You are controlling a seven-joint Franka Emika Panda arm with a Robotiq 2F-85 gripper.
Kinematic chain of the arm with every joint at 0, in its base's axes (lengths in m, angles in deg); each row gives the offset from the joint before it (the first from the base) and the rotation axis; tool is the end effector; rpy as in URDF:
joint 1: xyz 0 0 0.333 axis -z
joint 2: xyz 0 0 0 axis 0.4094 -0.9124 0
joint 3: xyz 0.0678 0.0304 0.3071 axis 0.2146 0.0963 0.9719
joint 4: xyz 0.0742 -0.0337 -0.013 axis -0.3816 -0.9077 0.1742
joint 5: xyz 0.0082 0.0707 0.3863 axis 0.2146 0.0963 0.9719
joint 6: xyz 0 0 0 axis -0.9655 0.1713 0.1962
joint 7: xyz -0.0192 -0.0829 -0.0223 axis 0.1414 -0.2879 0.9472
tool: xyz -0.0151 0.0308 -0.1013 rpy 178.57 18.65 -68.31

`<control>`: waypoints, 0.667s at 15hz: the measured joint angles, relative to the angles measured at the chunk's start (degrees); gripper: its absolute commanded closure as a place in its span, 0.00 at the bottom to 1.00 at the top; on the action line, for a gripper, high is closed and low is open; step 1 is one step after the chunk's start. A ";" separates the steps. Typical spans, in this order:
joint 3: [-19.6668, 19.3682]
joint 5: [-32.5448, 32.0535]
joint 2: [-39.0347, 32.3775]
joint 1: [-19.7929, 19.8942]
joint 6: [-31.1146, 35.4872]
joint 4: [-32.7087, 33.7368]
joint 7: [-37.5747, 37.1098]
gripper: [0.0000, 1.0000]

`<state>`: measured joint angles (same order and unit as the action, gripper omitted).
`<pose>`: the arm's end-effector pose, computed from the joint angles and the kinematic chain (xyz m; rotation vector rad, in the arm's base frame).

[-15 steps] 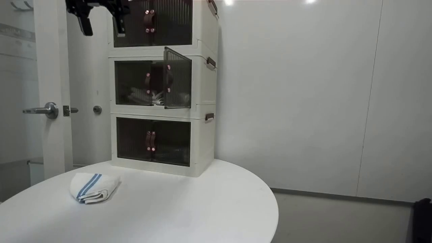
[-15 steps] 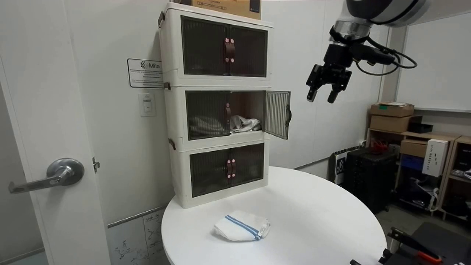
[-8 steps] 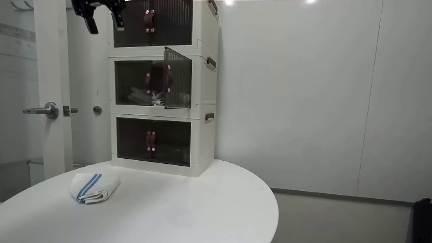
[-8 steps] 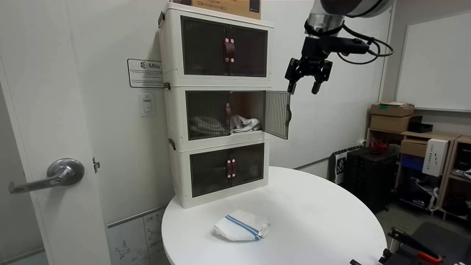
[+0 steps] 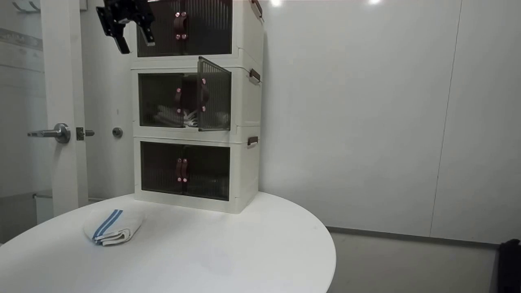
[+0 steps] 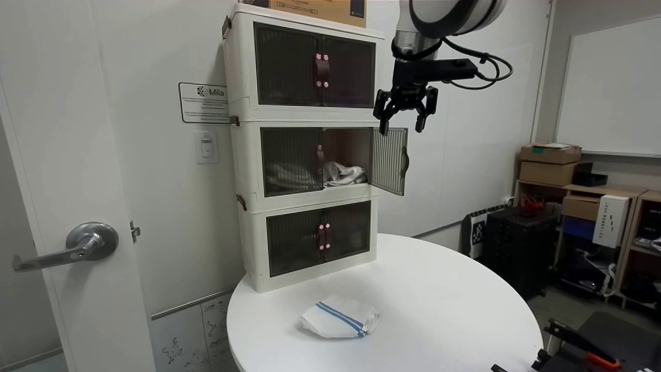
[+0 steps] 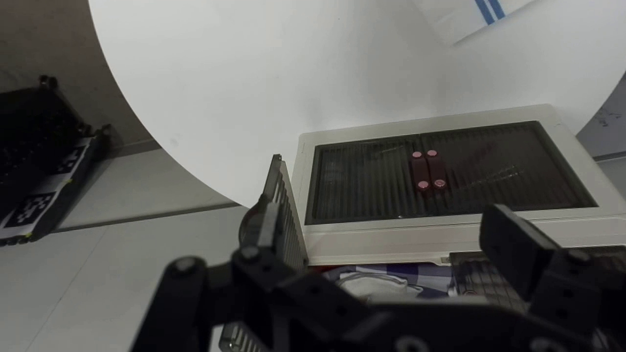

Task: Open the left middle cabinet door

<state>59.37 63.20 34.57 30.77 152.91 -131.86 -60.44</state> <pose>0.4703 0.0433 0.5234 2.8989 -0.3947 0.5707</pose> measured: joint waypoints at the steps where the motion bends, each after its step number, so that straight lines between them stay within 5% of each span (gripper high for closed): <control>1: 0.84 -1.94 -1.74 0.15 0.00 1.25 -2.58 0.00; 10: 2.80 -20.08 -18.94 -2.95 -0.28 13.47 -26.71 0.00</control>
<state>62.17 43.12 15.63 27.82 152.64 -118.39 -87.15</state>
